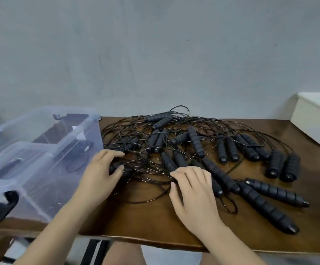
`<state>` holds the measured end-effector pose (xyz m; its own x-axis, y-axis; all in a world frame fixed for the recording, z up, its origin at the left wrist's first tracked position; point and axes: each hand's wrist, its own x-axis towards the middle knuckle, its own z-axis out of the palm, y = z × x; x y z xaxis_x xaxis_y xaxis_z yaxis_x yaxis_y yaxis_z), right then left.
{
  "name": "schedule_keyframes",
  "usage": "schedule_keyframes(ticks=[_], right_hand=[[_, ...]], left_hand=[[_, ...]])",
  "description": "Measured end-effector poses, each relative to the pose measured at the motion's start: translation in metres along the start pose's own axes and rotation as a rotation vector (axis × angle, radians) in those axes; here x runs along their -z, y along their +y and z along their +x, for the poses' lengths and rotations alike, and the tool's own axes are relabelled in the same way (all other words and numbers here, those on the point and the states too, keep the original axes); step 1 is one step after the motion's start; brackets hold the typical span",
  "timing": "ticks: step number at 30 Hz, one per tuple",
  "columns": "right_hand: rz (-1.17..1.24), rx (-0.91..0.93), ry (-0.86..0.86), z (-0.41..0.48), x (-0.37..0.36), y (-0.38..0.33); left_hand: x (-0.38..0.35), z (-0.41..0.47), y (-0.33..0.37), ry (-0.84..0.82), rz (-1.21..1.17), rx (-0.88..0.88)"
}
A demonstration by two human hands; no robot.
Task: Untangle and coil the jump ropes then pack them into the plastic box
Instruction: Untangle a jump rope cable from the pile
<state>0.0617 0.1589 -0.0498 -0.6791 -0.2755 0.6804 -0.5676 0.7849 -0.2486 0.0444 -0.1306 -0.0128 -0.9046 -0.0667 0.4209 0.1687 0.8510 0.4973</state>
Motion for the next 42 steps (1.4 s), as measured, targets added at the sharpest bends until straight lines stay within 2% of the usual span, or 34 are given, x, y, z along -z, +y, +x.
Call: schedule_keyframes(ticks=[5, 10, 14, 18, 25, 32, 35, 39, 42], right_hand=[[0.049, -0.036, -0.025, -0.008, 0.001, 0.009], [0.033, -0.079, -0.061, -0.012, 0.002, 0.011], [0.015, -0.068, -0.072, -0.012, 0.001, 0.01], [0.016, -0.072, -0.08, -0.012, 0.001, 0.01], [0.002, -0.066, -0.098, -0.01, -0.004, 0.009], [0.007, -0.078, -0.09, -0.01, -0.008, 0.011], [0.013, -0.072, -0.08, -0.01, -0.007, 0.01], [0.055, -0.069, -0.032, -0.01, -0.001, 0.008], [0.094, -0.066, 0.007, -0.01, 0.002, 0.008]], left_hand=[[0.006, -0.017, -0.001, -0.007, -0.003, -0.023], [-0.015, -0.024, 0.02, -0.014, -0.031, -0.066], [-0.032, -0.025, 0.041, 0.054, 0.046, -0.135], [-0.043, -0.019, 0.051, 0.019, 0.004, -0.145], [-0.051, 0.032, 0.072, -0.051, -0.089, -0.115], [-0.09, 0.106, 0.11, -0.144, -0.03, -0.159], [-0.113, 0.129, 0.133, -0.196, 0.027, -0.123], [-0.142, 0.148, 0.161, -0.256, 0.263, -0.025], [-0.155, 0.152, 0.172, -0.304, 0.289, 0.063]])
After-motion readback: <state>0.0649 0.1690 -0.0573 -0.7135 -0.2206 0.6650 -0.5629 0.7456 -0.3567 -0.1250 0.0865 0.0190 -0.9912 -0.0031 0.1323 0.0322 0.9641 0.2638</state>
